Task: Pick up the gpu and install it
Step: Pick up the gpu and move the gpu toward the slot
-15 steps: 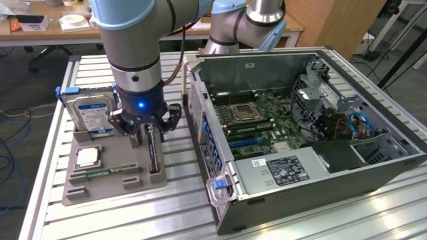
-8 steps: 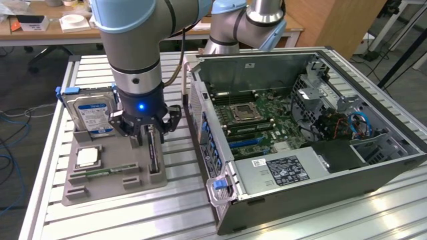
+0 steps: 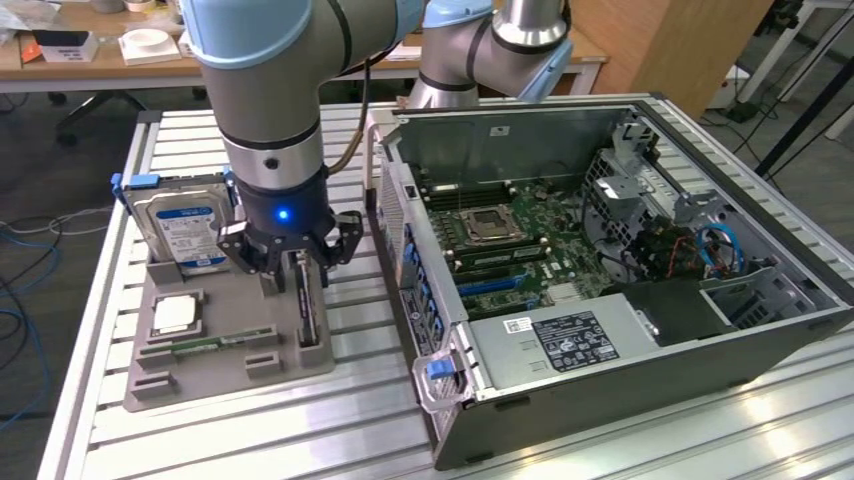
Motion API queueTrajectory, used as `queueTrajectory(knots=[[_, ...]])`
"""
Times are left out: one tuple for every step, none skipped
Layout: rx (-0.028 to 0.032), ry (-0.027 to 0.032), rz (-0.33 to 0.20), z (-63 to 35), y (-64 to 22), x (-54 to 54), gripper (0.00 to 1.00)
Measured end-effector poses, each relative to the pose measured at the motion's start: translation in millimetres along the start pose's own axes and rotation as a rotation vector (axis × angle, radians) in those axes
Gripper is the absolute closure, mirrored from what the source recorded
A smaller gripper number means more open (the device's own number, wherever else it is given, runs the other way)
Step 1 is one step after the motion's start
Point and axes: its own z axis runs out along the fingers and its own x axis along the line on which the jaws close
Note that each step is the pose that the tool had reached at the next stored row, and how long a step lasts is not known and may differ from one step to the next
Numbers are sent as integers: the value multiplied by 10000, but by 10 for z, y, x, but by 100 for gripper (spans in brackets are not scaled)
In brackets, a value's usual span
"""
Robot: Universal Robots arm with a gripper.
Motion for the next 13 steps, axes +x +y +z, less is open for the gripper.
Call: queueTrajectory(knots=[[-1, 0, 0, 2, 0, 0, 47], [-1, 0, 1, 3, 0, 0, 47], [-2, 0, 1, 6, 0, 0, 47], [-3, 0, 1, 8, 0, 0, 47], [-3, 0, 0, 9, 0, 0, 47], [-5, 0, 1, 16, -1, 1, 47], [-8, 1, 1, 23, -1, 1, 47], [-9, 1, 1, 25, -1, 1, 47], [-9, 1, 1, 27, -1, 1, 47], [-11, 1, 1, 29, -1, 1, 47], [-12, 1, 1, 31, -2, 1, 47], [-12, 1, 1, 33, -2, 1, 47], [-13, 1, 1, 35, -2, 1, 47]])
